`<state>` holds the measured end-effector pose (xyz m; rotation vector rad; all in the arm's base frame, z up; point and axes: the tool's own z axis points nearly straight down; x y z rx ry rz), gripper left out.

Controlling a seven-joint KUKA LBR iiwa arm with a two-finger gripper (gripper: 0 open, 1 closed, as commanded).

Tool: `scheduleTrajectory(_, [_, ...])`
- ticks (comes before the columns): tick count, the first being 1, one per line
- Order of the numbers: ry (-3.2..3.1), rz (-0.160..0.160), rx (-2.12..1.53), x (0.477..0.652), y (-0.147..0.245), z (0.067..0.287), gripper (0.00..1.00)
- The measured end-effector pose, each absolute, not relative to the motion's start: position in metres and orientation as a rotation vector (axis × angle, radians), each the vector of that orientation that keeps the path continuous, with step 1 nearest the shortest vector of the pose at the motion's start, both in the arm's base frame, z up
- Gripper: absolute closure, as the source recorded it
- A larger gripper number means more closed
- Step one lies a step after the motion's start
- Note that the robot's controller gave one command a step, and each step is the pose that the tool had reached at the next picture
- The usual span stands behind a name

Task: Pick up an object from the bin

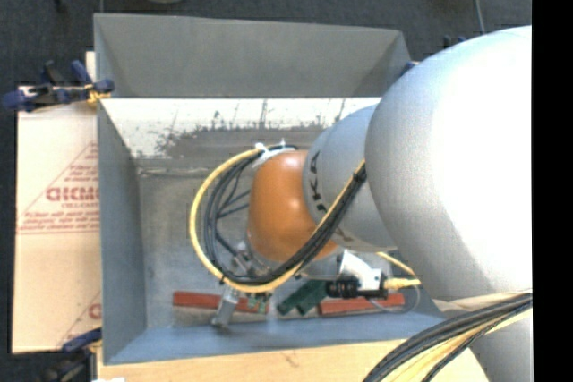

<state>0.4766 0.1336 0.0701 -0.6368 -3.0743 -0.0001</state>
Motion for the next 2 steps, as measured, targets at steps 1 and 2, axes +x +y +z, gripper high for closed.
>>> scheduleTrajectory(1, [-3.075,-0.001,-0.638,0.4771,0.133,0.0704,0.0])
scheduleTrajectory(2, [-3.075,-0.001,-0.643,0.4774,0.1328,0.0706,1.0])
